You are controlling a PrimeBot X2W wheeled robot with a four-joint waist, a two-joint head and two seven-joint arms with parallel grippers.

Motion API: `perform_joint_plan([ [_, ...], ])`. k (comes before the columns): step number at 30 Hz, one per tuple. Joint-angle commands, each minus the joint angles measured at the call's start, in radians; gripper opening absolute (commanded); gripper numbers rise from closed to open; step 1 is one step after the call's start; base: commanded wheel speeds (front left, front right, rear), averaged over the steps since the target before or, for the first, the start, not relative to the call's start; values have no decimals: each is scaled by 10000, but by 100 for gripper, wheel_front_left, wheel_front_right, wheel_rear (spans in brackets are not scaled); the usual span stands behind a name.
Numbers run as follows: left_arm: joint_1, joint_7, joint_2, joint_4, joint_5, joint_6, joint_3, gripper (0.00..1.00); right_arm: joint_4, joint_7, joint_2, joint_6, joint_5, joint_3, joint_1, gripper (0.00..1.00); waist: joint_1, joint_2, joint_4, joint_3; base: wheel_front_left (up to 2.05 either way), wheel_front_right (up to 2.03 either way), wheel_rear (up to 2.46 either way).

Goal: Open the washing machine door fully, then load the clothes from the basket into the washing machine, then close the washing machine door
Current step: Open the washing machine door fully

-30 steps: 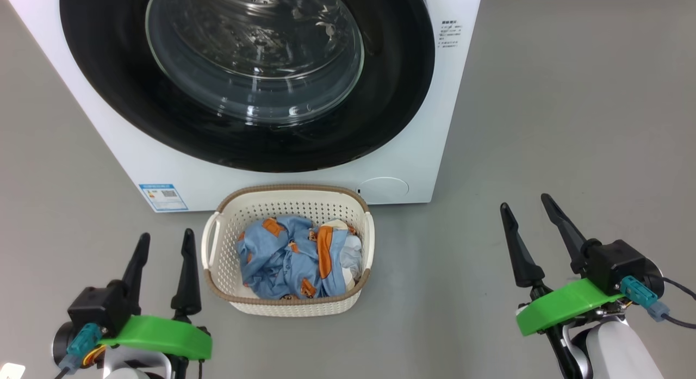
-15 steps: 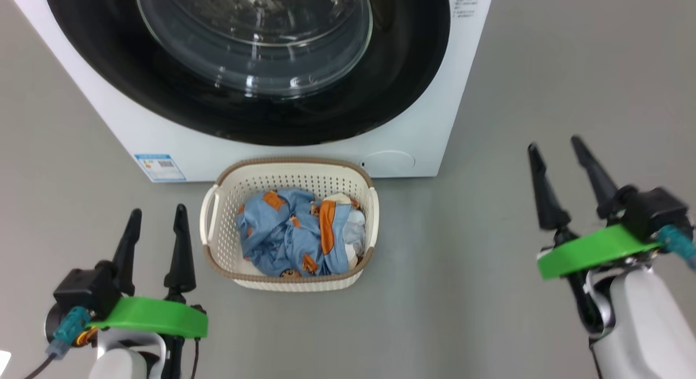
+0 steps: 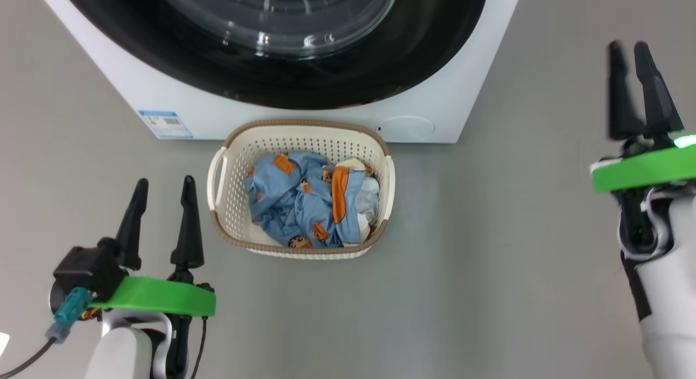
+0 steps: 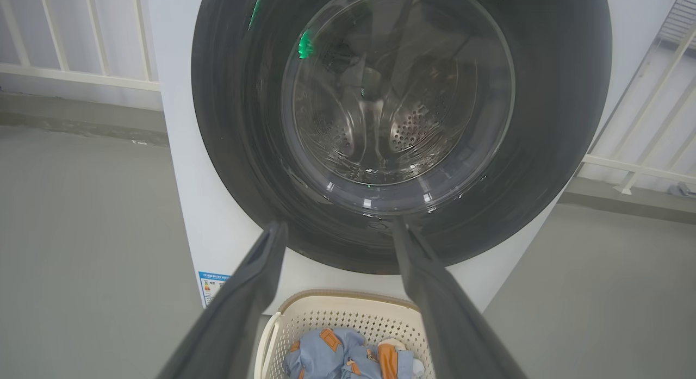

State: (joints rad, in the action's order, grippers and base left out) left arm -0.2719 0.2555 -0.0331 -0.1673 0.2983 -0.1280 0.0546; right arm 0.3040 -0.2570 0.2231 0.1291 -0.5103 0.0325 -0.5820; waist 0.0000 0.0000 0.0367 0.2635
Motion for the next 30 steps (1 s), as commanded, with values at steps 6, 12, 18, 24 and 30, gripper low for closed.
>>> perform_joint_plan([
  [6,-363,63,-173,409,114,-22,-162,100,510,-37,700,16,-2250,-548,-1269,0,0,0,269,529,0,0,0],
  [12,-478,63,-172,549,145,-24,-61,100,949,458,1540,16,-4647,-824,-2497,0,0,0,454,867,0,0,0],
  [18,-662,63,-172,754,236,-25,-13,100,1585,1627,2135,16,-6892,-764,-3641,0,0,0,671,1337,0,0,0],
  [24,-848,63,-172,884,283,-26,34,100,2228,2938,2304,16,-8357,-1014,-4585,0,0,0,822,1752,0,0,0],
  [30,-1018,63,-172,907,334,-26,118,100,2465,4550,2333,16,-9609,-1256,-5340,0,0,0,987,2071,0,0,0],
])
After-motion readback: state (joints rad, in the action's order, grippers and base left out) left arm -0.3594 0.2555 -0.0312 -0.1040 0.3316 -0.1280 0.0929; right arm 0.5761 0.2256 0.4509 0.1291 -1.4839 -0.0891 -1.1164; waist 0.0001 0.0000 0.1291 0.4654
